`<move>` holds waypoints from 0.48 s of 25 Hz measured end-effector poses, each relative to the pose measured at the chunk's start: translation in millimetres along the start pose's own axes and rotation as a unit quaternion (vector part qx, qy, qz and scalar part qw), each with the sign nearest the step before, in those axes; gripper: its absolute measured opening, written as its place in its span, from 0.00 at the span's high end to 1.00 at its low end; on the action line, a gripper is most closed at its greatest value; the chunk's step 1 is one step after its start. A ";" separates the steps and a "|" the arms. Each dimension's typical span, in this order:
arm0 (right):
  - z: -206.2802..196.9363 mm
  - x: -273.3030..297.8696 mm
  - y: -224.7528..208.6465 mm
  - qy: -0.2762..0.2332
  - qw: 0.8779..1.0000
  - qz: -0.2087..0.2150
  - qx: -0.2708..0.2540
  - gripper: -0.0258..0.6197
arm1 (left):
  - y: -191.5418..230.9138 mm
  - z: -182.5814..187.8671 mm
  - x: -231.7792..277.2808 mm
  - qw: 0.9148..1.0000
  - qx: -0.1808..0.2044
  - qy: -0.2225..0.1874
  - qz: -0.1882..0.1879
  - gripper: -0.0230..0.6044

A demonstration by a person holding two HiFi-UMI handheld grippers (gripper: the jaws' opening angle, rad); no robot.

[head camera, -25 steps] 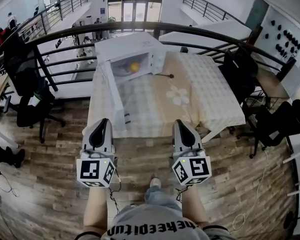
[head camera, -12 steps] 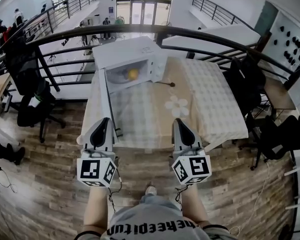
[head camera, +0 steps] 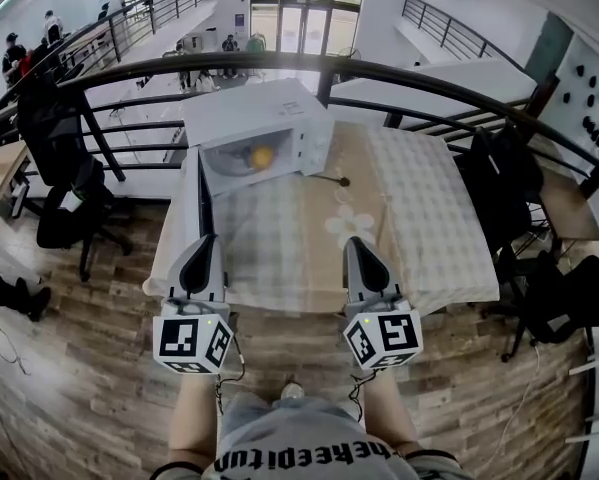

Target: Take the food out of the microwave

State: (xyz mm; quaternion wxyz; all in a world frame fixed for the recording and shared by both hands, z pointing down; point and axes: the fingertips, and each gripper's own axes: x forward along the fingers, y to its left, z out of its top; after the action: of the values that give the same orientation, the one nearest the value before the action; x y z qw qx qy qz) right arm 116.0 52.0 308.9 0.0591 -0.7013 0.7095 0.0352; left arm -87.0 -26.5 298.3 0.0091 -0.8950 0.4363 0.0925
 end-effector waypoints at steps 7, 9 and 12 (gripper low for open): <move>-12.3 12.3 -18.1 0.000 1.000 0.006 0.016 0.95 | -15.4 0.3 20.8 1.000 0.005 0.015 -0.004 0.94; -14.0 15.9 -21.5 0.004 1.000 0.007 0.018 0.95 | -19.0 -4.6 28.4 1.000 0.009 0.014 -0.009 0.94; -18.4 22.7 -30.1 0.007 1.000 0.005 0.018 0.95 | -23.1 -13.8 43.3 1.000 0.010 0.014 -0.018 0.94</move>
State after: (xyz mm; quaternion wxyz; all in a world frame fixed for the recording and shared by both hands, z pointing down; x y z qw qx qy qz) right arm 145.3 26.7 325.1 0.0667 -0.6970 0.7138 0.0176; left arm -40.7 -47.3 302.8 0.0136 -0.9036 0.4214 0.0757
